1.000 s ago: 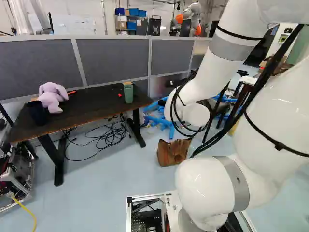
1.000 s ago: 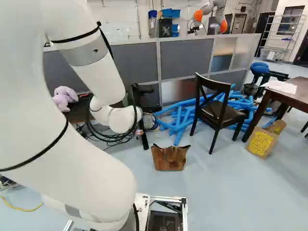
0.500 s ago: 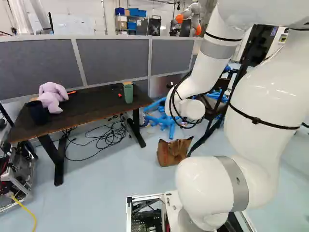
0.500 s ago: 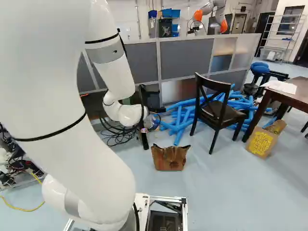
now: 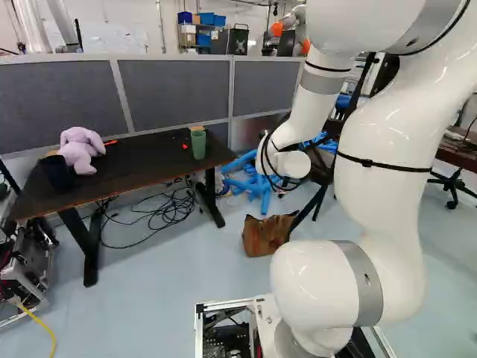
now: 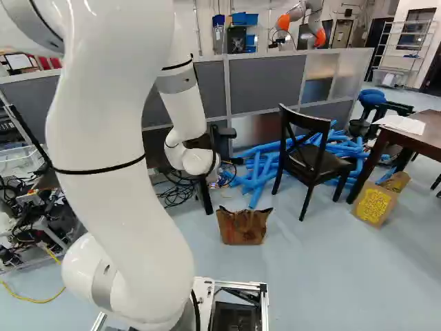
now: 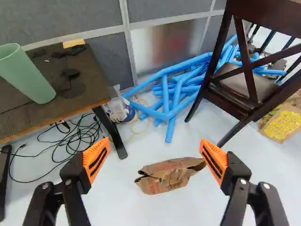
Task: Pick up the bag on the ground and place it on the table
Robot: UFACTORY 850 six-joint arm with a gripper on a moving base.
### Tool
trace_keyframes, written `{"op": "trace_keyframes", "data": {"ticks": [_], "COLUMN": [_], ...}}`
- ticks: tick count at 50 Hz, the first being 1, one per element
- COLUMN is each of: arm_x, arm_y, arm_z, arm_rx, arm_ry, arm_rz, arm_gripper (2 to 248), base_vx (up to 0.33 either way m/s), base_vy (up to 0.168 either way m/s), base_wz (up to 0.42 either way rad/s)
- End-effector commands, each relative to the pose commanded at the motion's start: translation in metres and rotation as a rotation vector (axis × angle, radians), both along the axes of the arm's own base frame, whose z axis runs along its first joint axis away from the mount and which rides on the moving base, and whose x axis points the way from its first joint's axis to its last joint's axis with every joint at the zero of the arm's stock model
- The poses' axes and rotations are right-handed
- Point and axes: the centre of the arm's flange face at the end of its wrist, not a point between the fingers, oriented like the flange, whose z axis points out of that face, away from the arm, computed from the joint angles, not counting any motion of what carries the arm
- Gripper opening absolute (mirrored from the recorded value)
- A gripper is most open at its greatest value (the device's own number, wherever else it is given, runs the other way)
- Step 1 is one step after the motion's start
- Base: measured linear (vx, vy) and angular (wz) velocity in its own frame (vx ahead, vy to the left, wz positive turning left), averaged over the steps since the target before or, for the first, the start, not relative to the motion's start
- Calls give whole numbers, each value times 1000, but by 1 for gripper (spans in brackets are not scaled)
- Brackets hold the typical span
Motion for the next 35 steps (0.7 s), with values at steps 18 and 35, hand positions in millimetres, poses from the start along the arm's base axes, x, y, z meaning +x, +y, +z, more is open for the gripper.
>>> {"op": "trace_keyframes", "data": {"ticks": [18, 35], "arm_x": [30, 59], "arm_y": [-15, -27], "arm_z": [-26, -53], "arm_rx": [14, 29], "arm_ry": [64, 125], "arm_rz": [-37, -70], "arm_gripper": [247, 247], "base_vx": [0, 0], "base_vy": [0, 0], "base_wz": [0, 0]}}
